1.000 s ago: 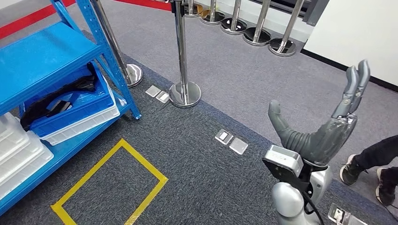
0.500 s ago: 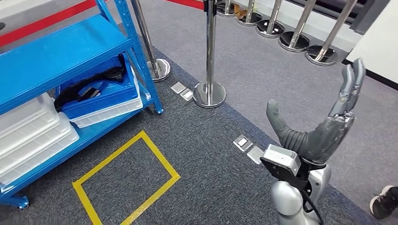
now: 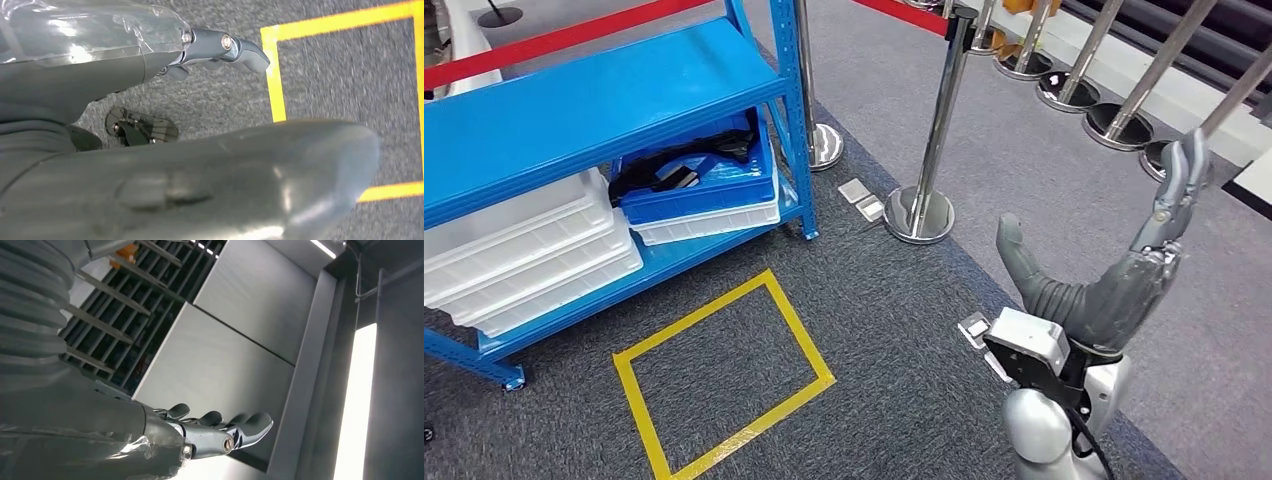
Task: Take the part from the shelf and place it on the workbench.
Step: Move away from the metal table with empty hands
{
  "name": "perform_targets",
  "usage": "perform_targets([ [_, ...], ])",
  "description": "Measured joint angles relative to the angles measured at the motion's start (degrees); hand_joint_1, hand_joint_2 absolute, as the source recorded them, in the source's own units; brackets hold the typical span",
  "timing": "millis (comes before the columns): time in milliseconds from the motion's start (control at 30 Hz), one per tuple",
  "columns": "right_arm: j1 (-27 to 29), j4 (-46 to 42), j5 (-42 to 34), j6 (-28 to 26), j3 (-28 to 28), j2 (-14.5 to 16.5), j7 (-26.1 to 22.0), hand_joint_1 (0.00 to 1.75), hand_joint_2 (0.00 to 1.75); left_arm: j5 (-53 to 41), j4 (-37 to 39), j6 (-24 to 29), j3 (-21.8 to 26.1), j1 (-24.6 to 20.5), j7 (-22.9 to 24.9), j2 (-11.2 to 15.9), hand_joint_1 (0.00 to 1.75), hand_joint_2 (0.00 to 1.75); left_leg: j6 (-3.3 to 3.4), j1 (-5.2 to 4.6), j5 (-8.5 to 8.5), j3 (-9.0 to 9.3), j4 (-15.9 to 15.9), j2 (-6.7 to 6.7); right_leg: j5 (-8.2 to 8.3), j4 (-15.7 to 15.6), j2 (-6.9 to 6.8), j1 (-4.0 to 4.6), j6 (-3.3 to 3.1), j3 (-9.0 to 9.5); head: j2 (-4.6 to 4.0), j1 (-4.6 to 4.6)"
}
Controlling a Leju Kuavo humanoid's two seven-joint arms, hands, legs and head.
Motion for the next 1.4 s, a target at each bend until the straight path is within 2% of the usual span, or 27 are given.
perform_targets([
  [33, 0.04, 0.00, 0.01, 0.00, -0.02, -0.01, 0.05, 0.00, 1.75, 0.00, 0.00, 0.00, -0.06, 0.02, 0.00, -0.01, 0.00, 0.00, -0.03, 0.03, -0.08, 0.01, 0.11, -0.73, 1.04, -0.12, 0.09, -0.04, 0.07, -0.44, 0.00, 0.04],
  [100, 0.02, -0.01, 0.10, 0.00, -0.03, -0.03, 0.18, 0.00, 1.75, -0.02, 0.00, 0.00, -0.10, 0.02, 0.00, -0.01, 0.00, 0.00, -0.37, 0.20, -0.42, 0.02, 0.62, -2.28, 5.35, -5.92, 0.81, -0.28, 0.20, 1.38, 0.00, 0.10],
  [167, 0.05, -0.03, 0.23, -0.01, -0.03, -0.05, 0.37, 0.00, 1.75, -0.03, 0.00, 0.00, -0.11, -0.08, 0.00, -0.01, 0.00, 0.00, -1.01, 0.29, -0.93, -0.40, 1.55, -3.68, 7.85, -11.79, 3.23, -0.63, 0.18, 3.64, 0.00, 0.15],
  [233, 0.13, -0.11, 0.38, -0.03, -0.07, -0.09, 0.52, 0.00, 1.75, -0.05, 0.00, 0.00, -0.12, -0.09, 0.00, 0.01, 0.00, 0.00, -1.63, 0.39, -1.10, -1.02, 2.09, -4.73, 7.62, -13.13, 4.52, -0.59, -0.24, 4.19, 0.00, 0.16],
  [300, 0.10, -0.16, 0.50, -0.03, -0.11, -0.15, 0.59, 0.00, 1.75, -0.05, 0.00, 0.02, -0.14, -0.01, 0.00, 0.02, 0.00, 0.00, -2.18, 0.56, -1.19, -1.23, 2.25, -5.25, 7.63, -13.37, 3.35, -0.48, -0.94, 4.41, 0.00, 0.16],
  [367, 0.06, -0.19, 0.55, -0.02, -0.13, -0.19, 0.65, 0.00, 1.75, -0.04, 0.00, 0.04, -0.15, -0.06, 0.00, 0.04, 0.00, 0.00, -2.86, 0.43, -2.56, -2.17, 4.59, -3.03, 7.62, -13.70, 1.92, -0.61, -1.55, 4.85, 0.00, -0.18],
  [433, 0.14, -0.21, 0.56, -0.02, -0.15, -0.22, 0.71, 0.00, 1.75, -0.02, 0.00, 0.04, -0.15, -0.16, 0.00, 0.05, 0.00, 0.00, -3.48, 0.46, -5.47, -5.24, 10.82, 0.06, 7.38, -13.81, 0.40, -0.54, -1.93, 5.18, 0.00, -0.58],
  [500, 0.22, -0.21, 0.55, -0.02, -0.17, -0.24, 0.74, 0.00, 1.75, 0.02, 0.00, 0.04, -0.15, -0.11, 0.00, 0.05, 0.00, 0.00, -3.75, 0.72, -7.24, -8.57, 16.83, 1.02, 7.05, -13.80, -1.19, -0.40, -2.09, 5.42, 0.00, -0.66],
  [533, 0.25, -0.21, 0.54, -0.02, -0.18, -0.24, 0.75, 0.00, 1.75, 0.03, 0.00, 0.04, -0.15, -0.05, 0.00, 0.05, 0.00, 0.00, -3.71, 0.78, -6.75, -9.06, 17.41, 1.17, 6.86, -13.80, -1.93, -0.37, -2.07, 5.60, 0.00, -0.68],
  [567, 0.24, -0.21, 0.53, -0.02, -0.19, -0.24, 0.76, 0.00, 1.75, 0.04, 0.00, 0.05, -0.15, -0.01, 0.00, 0.05, 0.00, 0.00, -3.56, 0.77, -5.29, -8.40, 15.77, 1.33, 6.65, -13.79, -2.61, -0.35, -2.01, 5.86, 0.00, -0.68],
  [600, 0.23, -0.21, 0.52, -0.02, -0.19, -0.24, 0.76, 0.00, 1.75, 0.05, 0.00, 0.08, -0.15, 0.01, 0.00, 0.06, 0.00, 0.00, -3.25, 0.66, -3.15, -6.71, 12.20, 1.83, 6.40, -13.80, -3.24, -0.33, -1.91, 6.21, 0.00, -0.69],
  [667, 0.18, -0.21, 0.52, -0.02, -0.19, -0.24, 0.76, 0.00, 1.75, 0.06, 0.00, 0.12, -0.15, -0.06, -0.01, 0.07, 0.00, 0.00, -2.45, 0.06, -0.38, -3.30, 5.09, 4.13, 5.89, -13.87, -4.32, -0.23, -1.57, 6.89, 0.00, -0.69],
  [733, 0.13, -0.21, 0.51, -0.02, -0.19, -0.24, 0.76, 0.00, 1.75, 0.08, 0.00, 0.14, -0.15, -0.07, -0.01, 0.05, 0.00, 0.00, -1.86, -0.58, -0.11, -2.22, 2.44, 5.32, 5.56, -14.09, -5.25, -0.10, -1.16, 7.32, 0.00, -0.69],
  [800, 0.04, -0.21, 0.50, -0.02, -0.19, -0.26, 0.76, 0.00, 1.75, 0.11, 0.00, 0.20, -0.15, 0.02, -0.02, 0.07, 0.00, 0.00, -1.41, -0.49, -0.04, -2.07, 1.87, 4.18, 5.29, -14.48, -5.98, -0.02, -0.68, 7.91, 0.00, -0.69],
  [833, -0.03, -0.20, 0.50, -0.02, -0.19, -0.28, 0.76, 0.00, 1.75, 0.13, 0.00, 0.25, -0.15, 0.05, -0.02, 0.08, 0.00, 0.00, -1.12, -0.26, 0.08, -1.70, 1.37, 3.63, 4.91, -14.27, -5.40, -0.05, -0.45, 8.12, 0.00, -0.67],
  [900, -0.14, -0.19, 0.46, -0.03, -0.17, -0.35, 0.76, 0.00, 1.75, 0.14, -0.01, 0.34, -0.15, -0.05, -0.02, 0.07, 0.00, 0.00, -0.45, 0.23, 0.37, -0.89, 0.42, 2.52, 2.73, -10.77, -2.70, -0.13, -0.18, 6.82, 0.00, -0.51],
  [933, -0.10, -0.19, 0.42, -0.03, -0.17, -0.40, 0.78, 0.00, 1.75, 0.14, -0.02, 0.37, -0.15, -0.13, -0.02, 0.05, 0.00, 0.00, -0.22, 0.20, 0.36, -0.72, 0.29, 1.96, 1.14, -7.30, -1.18, -0.16, -0.13, 5.04, 0.00, -0.37],
  [967, -0.05, -0.19, 0.36, -0.03, -0.17, -0.44, 0.81, 0.00, 1.75, 0.17, -0.02, 0.38, -0.15, -0.18, -0.02, 0.03, 0.00, 0.00, -0.04, 0.20, 0.32, -0.68, 0.29, 1.31, -0.35, -3.46, -0.38, -0.16, -0.08, 2.84, 0.00, -0.26],
  [1000, 0.02, -0.19, 0.31, -0.02, -0.17, -0.49, 0.85, 0.00, 1.75, 0.20, -0.02, 0.40, -0.15, -0.17, -0.02, 0.02, 0.00, 0.00, 0.03, 0.18, 0.25, -0.66, 0.32, 0.60, -1.09, -0.38, -0.03, -0.16, 0.00, 0.87, 0.00, -0.14],
  [1033, 0.07, -0.19, 0.27, -0.02, -0.17, -0.52, 0.89, 0.00, 1.75, 0.25, -0.01, 0.43, -0.15, -0.14, -0.02, 0.01, 0.00, 0.00, 0.06, 0.17, 0.17, -0.60, 0.37, -0.16, -0.66, 0.86, 0.08, -0.18, 0.07, -0.29, 0.00, -0.09],
  [1067, 0.06, -0.19, 0.25, -0.02, -0.17, -0.55, 0.92, 0.00, 1.75, 0.30, -0.01, 0.46, -0.15, -0.10, -0.02, 0.01, 0.00, 0.00, -0.01, 0.19, 0.06, -0.50, 0.47, -0.97, 1.00, -0.22, 0.21, -0.22, 0.09, -0.34, 0.00, -0.06],
  [1100, 0.03, -0.19, 0.22, -0.02, -0.17, -0.56, 0.92, 0.00, 1.75, 0.34, -0.01, 0.49, -0.15, -0.10, -0.02, 0.01, 0.00, 0.00, -0.15, 0.23, -0.12, -0.36, 0.64, -1.80, 3.51, -3.28, 0.56, -0.31, 0.07, 0.58, 0.00, 0.00],
  [1167, -0.01, -0.18, 0.18, -0.02, -0.17, -0.59, 0.91, 0.00, 1.75, 0.45, -0.02, 0.53, -0.15, -0.14, -0.02, 0.01, 0.00, 0.00, -0.69, 0.30, -0.63, -0.40, 1.34, -3.30, 7.22, -10.41, 2.79, -0.62, -0.05, 3.22, 0.00, 0.13],
  [1233, 0.01, -0.18, 0.13, -0.02, -0.17, -0.60, 0.91, 0.00, 1.75, 0.55, -0.02, 0.56, -0.15, -0.17, -0.02, 0.01, 0.00, 0.00, -1.39, 0.43, -0.89, -0.89, 1.85, -4.46, 7.72, -13.30, 4.48, -0.66, -0.30, 4.27, 0.00, 0.14],
  [1300, -0.07, -0.19, 0.11, -0.02, -0.17, -0.63, 0.92, 0.00, 1.75, 0.60, -0.02, 0.59, -0.15, -0.10, -0.02, 0.04, 0.00, 0.00, -2.08, 0.62, -0.85, -1.18, 1.85, -5.38, 7.65, -13.55, 3.76, -0.51, -0.80, 4.38, 0.00, 0.09],
  [1333, -0.13, -0.19, 0.11, -0.02, -0.17, -0.65, 0.92, 0.00, 1.75, 0.62, -0.02, 0.61, -0.15, -0.06, -0.03, 0.06, 0.00, 0.00, -2.43, 0.55, -1.06, -1.23, 2.15, -4.82, 7.68, -13.73, 3.14, -0.54, -1.10, 4.59, 0.00, 0.05],
  [1400, -0.18, -0.19, 0.08, -0.02, -0.17, -0.66, 0.95, 0.00, 0.87, 0.67, -0.02, 0.63, -0.15, -0.14, -0.04, 0.10, 0.00, 0.00, -3.18, 0.43, -2.80, -2.50, 5.22, -2.01, 7.68, -14.11, 1.77, -0.76, -1.63, 5.07, 0.00, -0.37],
])
